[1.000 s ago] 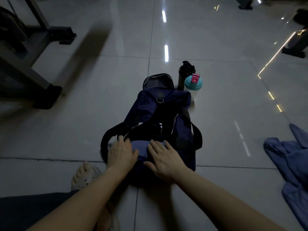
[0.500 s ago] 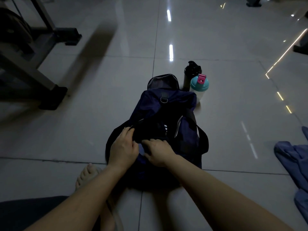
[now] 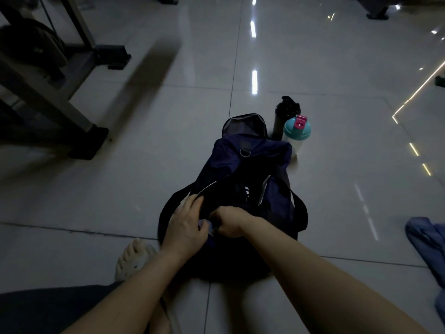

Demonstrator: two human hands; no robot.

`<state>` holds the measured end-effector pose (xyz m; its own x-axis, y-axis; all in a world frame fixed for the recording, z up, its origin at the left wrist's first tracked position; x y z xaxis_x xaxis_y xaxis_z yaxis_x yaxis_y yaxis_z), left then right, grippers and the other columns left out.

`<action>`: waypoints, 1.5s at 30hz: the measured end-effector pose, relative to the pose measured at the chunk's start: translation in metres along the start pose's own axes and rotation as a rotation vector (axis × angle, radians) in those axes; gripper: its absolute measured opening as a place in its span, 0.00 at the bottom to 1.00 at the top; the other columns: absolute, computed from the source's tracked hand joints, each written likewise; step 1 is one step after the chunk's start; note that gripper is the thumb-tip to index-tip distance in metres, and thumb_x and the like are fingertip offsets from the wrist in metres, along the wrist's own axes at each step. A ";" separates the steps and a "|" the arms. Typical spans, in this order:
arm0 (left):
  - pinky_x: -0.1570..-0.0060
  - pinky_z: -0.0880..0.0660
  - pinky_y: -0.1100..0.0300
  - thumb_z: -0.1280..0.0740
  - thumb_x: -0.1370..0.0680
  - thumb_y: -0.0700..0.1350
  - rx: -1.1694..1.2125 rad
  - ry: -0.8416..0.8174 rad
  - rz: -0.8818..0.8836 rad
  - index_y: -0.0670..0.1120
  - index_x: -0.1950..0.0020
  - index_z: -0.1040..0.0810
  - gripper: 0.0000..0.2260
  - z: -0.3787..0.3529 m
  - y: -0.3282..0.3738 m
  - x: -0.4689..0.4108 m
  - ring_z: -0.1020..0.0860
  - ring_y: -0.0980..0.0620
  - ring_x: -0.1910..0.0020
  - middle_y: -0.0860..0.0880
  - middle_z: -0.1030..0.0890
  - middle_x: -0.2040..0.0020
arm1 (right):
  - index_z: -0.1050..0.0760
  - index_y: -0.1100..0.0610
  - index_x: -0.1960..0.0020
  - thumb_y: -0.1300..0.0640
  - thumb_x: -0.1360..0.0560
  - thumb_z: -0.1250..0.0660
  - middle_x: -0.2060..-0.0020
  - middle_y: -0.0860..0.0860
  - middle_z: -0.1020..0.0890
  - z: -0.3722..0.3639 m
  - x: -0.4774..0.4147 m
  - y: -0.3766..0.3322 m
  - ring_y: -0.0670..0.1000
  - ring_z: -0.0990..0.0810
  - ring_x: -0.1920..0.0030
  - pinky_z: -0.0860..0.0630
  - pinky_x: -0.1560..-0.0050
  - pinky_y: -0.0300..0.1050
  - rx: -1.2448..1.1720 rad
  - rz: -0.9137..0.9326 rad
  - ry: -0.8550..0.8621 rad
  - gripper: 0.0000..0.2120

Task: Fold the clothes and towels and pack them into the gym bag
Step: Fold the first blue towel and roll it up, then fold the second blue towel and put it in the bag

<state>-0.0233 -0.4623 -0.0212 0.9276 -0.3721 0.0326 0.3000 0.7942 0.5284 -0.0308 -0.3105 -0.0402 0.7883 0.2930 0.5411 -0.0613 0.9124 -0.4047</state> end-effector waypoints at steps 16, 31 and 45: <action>0.34 0.28 0.47 0.29 0.22 0.50 -0.077 -0.091 0.088 0.43 0.19 0.41 0.35 -0.023 0.013 0.000 0.33 0.40 0.26 0.44 0.46 0.18 | 0.40 0.62 0.22 0.37 0.18 0.53 0.25 0.61 0.33 -0.038 0.102 0.017 0.61 0.36 0.24 0.47 0.22 0.61 0.524 0.063 0.388 0.36; 0.32 0.34 0.49 0.34 0.24 0.49 -0.131 0.014 -0.470 0.47 0.32 0.25 0.20 -0.004 0.259 -0.002 0.33 0.42 0.30 0.44 0.37 0.24 | 0.21 0.54 0.45 0.54 0.20 0.41 0.45 0.53 0.20 0.095 0.321 0.104 0.57 0.23 0.42 0.39 0.28 0.55 0.588 -0.479 0.652 0.11; 0.41 0.28 0.51 0.33 0.23 0.48 -0.146 -0.441 -0.860 0.46 0.33 0.27 0.19 -0.214 0.441 0.003 0.26 0.42 0.38 0.45 0.28 0.34 | 0.26 0.58 0.44 0.60 0.21 0.39 0.47 0.58 0.20 -0.044 0.490 0.297 0.60 0.20 0.45 0.29 0.55 0.47 -0.357 -1.241 0.843 0.07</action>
<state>0.1593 -0.0101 0.0306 0.2219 -0.9750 0.0148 0.8875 0.2082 0.4110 0.3639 0.0912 0.0725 0.3443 -0.9268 0.1497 0.9209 0.3025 -0.2457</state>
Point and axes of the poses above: each hand's wrist, its own x-axis away from the middle knuckle, its own z-axis out of the back of the hand, y = z × x, the point moved 3 cm from there along -x, towards the middle knuckle
